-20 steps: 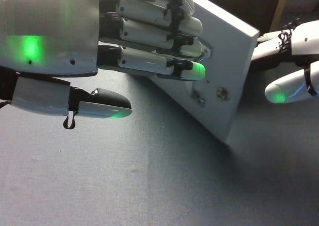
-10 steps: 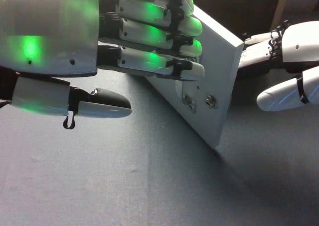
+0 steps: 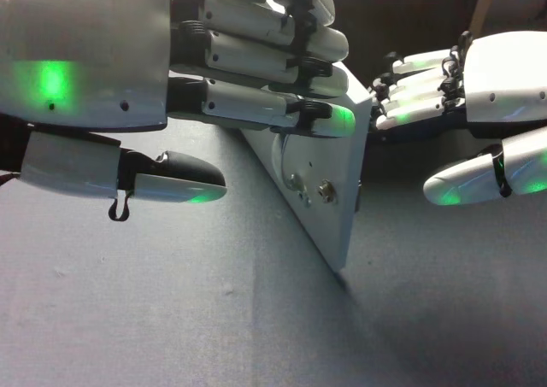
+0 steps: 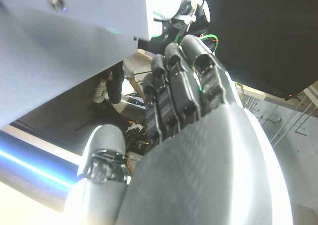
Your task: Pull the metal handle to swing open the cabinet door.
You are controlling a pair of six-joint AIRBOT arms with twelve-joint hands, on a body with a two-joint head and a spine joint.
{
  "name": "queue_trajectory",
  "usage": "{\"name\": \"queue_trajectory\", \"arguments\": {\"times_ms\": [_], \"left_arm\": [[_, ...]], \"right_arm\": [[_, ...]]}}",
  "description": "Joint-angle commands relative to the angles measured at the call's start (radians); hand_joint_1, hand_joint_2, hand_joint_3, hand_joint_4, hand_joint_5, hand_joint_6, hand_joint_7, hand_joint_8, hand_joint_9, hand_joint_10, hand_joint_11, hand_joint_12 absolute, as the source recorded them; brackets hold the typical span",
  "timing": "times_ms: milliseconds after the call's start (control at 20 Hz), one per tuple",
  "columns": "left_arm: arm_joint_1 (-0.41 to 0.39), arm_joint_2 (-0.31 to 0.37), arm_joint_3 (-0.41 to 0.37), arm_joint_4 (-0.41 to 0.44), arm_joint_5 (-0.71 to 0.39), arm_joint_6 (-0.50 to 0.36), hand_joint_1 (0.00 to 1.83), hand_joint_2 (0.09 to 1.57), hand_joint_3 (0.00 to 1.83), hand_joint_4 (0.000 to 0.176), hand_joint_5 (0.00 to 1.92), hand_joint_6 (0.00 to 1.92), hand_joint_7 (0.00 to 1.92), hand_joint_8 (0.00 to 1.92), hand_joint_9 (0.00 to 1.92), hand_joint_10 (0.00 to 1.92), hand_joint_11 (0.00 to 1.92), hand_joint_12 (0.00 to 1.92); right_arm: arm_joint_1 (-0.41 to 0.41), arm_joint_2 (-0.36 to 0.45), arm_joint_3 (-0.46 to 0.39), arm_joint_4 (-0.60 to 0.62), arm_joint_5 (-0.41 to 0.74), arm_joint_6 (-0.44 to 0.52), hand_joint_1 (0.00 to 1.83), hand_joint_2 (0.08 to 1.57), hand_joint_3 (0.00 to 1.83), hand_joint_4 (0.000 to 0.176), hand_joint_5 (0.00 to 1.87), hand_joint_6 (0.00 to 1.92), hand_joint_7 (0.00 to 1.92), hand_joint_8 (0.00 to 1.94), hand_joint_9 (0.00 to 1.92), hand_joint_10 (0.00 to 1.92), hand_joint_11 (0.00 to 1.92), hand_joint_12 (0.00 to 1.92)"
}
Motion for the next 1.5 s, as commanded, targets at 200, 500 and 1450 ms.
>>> {"name": "queue_trajectory", "arguments": {"times_ms": [200, 500, 1450], "left_arm": [[-0.010, 0.005, -0.003, -0.096, -0.021, 0.006, 0.07, 1.56, 0.01, 0.000, 0.34, 0.00, 0.40, 0.00, 0.37, 0.00, 0.00, 0.87], [-0.010, 0.005, -0.003, -0.096, -0.021, 0.006, 0.06, 1.57, 0.01, 0.000, 0.35, 0.00, 0.40, 0.00, 0.36, 0.00, 0.00, 0.86], [-0.010, 0.005, -0.003, -0.096, -0.021, 0.006, 0.10, 1.57, 0.01, 0.000, 0.36, 0.00, 0.41, 0.00, 0.38, 0.00, 0.00, 0.89]], "right_arm": [[0.017, -0.005, -0.009, 0.082, 0.147, -0.080, 0.00, 1.51, 0.00, 0.000, 0.19, 0.00, 0.21, 0.00, 0.20, 0.00, 0.00, 0.64], [0.010, -0.008, -0.036, 0.098, 0.182, -0.119, 0.00, 1.51, 0.00, 0.000, 0.21, 0.00, 0.23, 0.00, 0.22, 0.00, 0.00, 0.70], [-0.012, -0.065, -0.079, 0.182, 0.183, -0.172, 0.00, 1.51, 0.00, 0.000, 0.18, 0.00, 0.20, 0.00, 0.20, 0.00, 0.00, 0.61]]}}
